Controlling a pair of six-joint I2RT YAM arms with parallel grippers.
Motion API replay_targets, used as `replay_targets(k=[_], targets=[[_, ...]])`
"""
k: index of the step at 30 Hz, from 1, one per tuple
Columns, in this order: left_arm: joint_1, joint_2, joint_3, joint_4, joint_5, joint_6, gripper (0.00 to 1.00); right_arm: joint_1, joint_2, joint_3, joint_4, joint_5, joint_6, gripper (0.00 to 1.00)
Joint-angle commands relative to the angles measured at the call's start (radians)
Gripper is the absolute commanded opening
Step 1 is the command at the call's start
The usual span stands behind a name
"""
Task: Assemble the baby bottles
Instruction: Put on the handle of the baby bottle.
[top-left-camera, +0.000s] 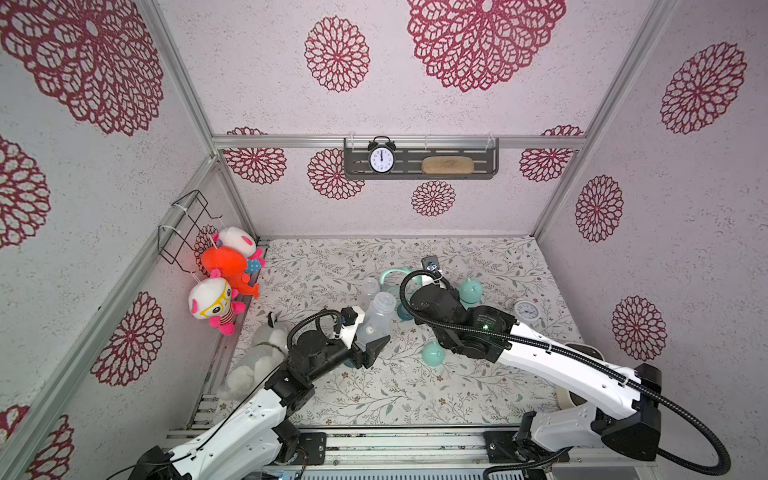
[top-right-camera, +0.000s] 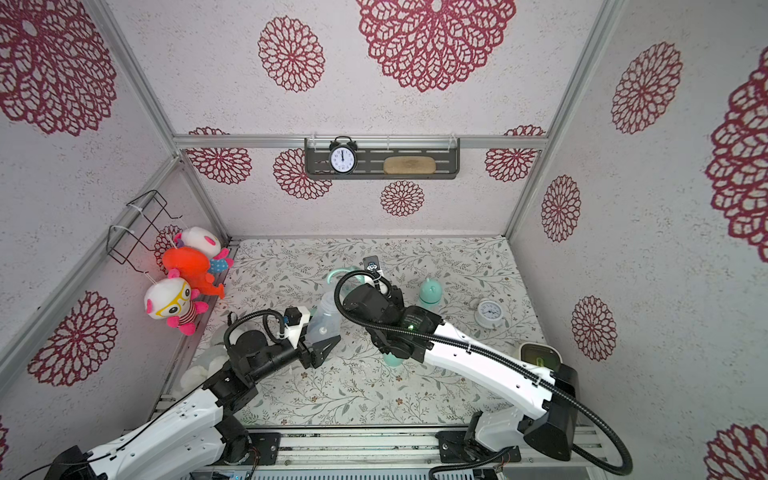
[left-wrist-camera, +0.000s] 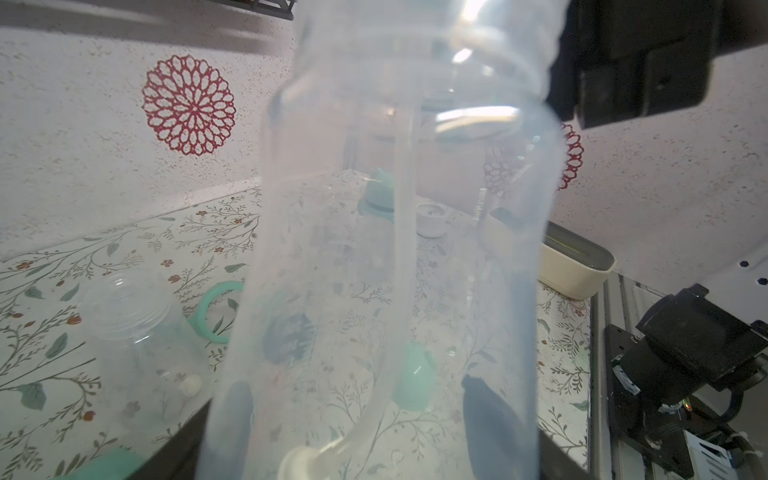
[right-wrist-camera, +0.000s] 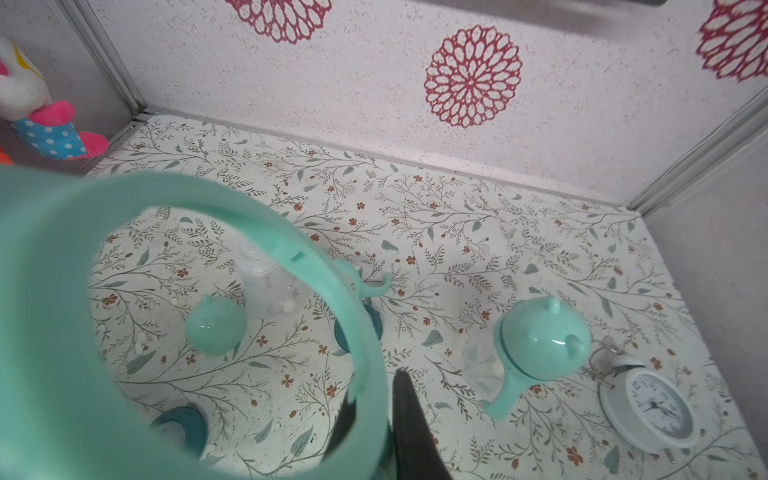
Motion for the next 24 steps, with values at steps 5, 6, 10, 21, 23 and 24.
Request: replay_targets(k=[5, 6, 10, 21, 23, 24], targets=[[-0.018, 0.042, 0.060, 0.084, 0.008, 0.014, 0.00, 0.088, 0.118, 0.171, -0.235, 0.207, -0.042, 0.00], [-0.018, 0.047, 0.065, 0.086, 0.009, 0.014, 0.00, 0.094, 0.135, 0.189, -0.257, 0.220, -0.042, 0.00], [-0.019, 0.050, 0.071, 0.086, -0.003, 0.012, 0.00, 0.144, 0.188, 0.243, -0.330, 0.265, -0.026, 0.00], [-0.019, 0.064, 0.074, 0.079, -0.007, 0.008, 0.00, 0.190, 0.207, 0.286, -0.397, 0.323, -0.011, 0.00], [-0.019, 0.066, 0.072, 0.086, -0.014, 0.003, 0.00, 0.200, 0.211, 0.285, -0.393, 0.333, -0.029, 0.00], [-0.019, 0.066, 0.071, 0.094, -0.015, 0.002, 0.00, 0.204, 0.215, 0.288, -0.397, 0.337, -0.032, 0.00]])
